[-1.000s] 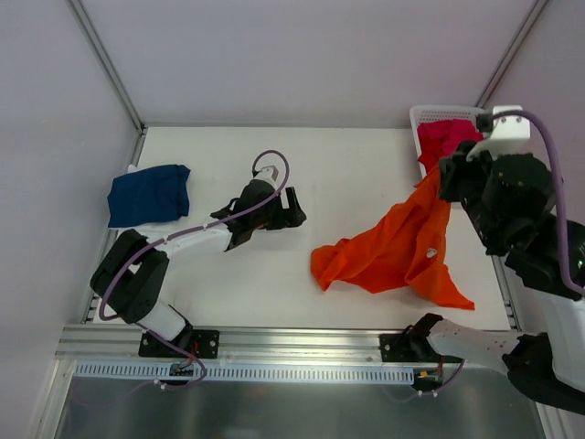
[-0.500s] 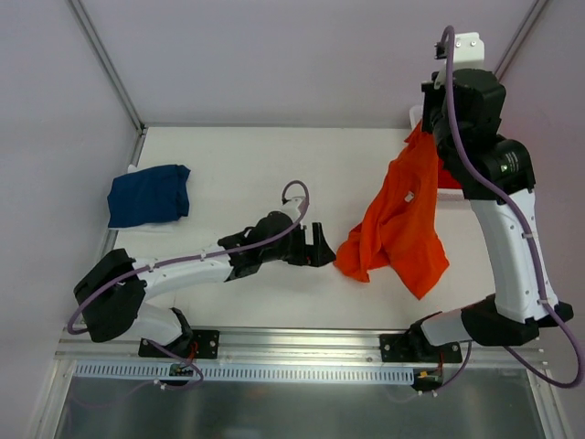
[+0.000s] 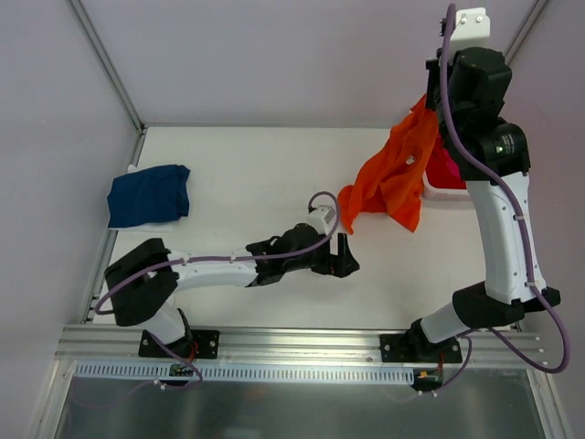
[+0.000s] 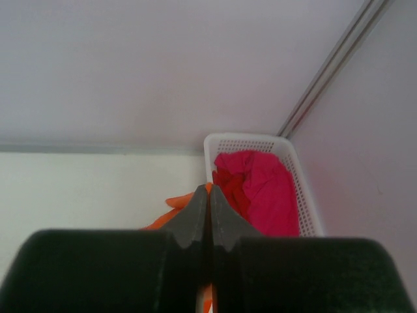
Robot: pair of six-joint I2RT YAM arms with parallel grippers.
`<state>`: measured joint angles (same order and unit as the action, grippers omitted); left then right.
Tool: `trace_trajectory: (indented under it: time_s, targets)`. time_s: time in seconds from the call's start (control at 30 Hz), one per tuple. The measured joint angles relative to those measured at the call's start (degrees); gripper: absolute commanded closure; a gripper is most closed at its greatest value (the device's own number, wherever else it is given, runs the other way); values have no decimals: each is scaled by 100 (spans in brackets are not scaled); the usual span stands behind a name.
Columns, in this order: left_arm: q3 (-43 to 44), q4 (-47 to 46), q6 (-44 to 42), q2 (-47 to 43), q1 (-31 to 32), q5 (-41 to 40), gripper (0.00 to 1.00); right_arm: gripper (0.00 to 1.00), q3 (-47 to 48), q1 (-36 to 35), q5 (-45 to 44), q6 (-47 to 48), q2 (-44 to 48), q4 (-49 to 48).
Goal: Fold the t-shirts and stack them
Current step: Flatten the tshirt out
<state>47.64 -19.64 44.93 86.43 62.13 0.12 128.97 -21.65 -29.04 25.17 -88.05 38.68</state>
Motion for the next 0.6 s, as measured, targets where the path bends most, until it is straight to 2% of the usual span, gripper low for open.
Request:
trace_trajectory:
  time_s: [0.17,0.3,0.47,0.6]
  targets:
    - [984,-310,-461,1449,251,-796,16,99,-940,2,219,-208,201,-31]
    - [1934,-461,-1292,2457,466,-2199,13,99,-1412,2,472,-376,273,-26]
    - [2728,-654,-2634,3069,737,-3827,11,100,-1589,4,638,-437,518,31]
    - [2863,-715,-3327,3154,800,-4658,10,100,-1604,4,680,-463,798,31]
